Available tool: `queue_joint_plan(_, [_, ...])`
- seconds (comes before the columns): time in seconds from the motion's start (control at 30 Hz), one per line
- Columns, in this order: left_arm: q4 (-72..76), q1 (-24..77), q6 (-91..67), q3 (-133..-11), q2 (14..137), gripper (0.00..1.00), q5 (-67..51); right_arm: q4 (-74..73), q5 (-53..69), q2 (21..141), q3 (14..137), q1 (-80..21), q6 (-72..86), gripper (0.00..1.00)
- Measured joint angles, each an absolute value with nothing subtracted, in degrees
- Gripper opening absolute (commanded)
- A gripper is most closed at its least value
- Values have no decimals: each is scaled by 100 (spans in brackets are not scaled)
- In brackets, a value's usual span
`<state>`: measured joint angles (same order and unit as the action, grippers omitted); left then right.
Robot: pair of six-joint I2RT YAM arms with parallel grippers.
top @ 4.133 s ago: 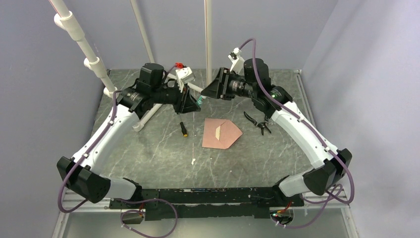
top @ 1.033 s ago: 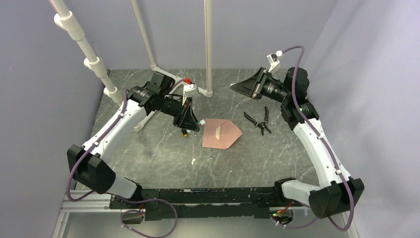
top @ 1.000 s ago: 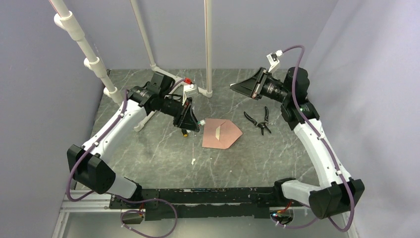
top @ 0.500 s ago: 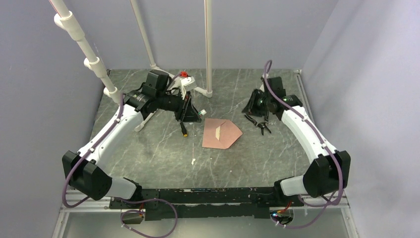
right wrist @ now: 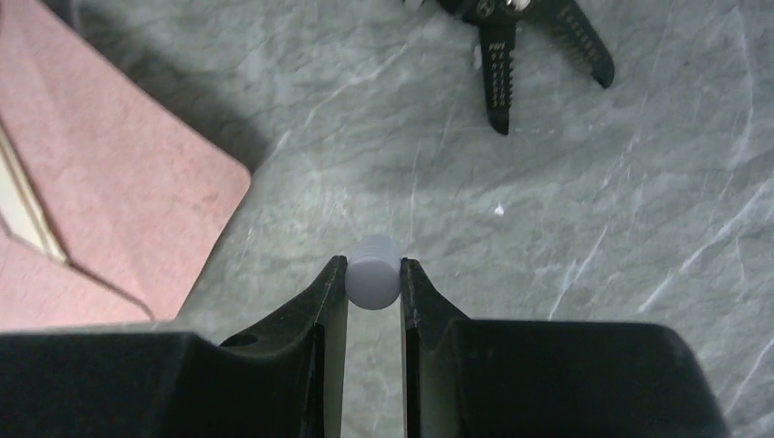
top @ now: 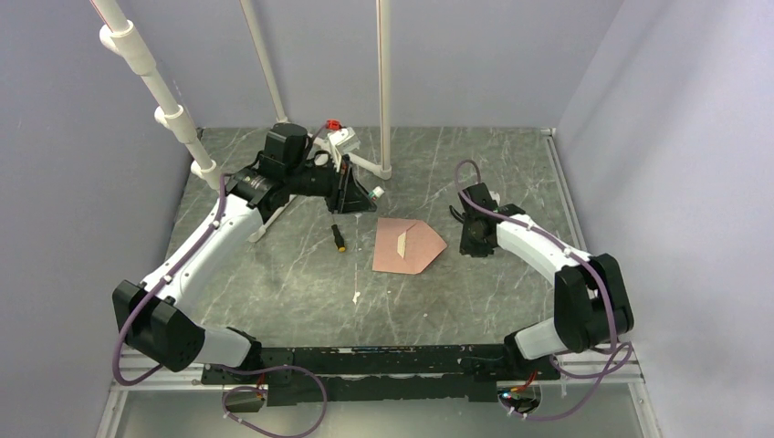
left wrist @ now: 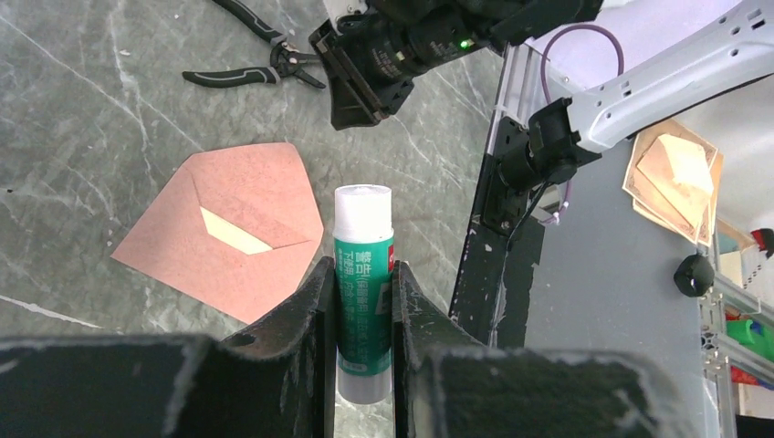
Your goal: Place the letter into the envelope and seal it
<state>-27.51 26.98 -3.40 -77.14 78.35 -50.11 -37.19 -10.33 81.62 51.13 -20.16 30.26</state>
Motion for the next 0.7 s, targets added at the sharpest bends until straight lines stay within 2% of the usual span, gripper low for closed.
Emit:
queue_joint_plan(0.43, [-2523,2698,-631,-7706,7837,2,-5011,-2287,-1619,8976,4775,-2025,2969,0])
queue_joint_plan(0.53, [-2447,2698,-676,-7706,7848,2,-5017,-2071,-1629,9096,4781,-2025,2908,7])
queue_joint_plan(0.7, [-2443,2698,-698,-7706,7874,2,-5028,-1898,-1625,9139,4781,-2025,2895,26])
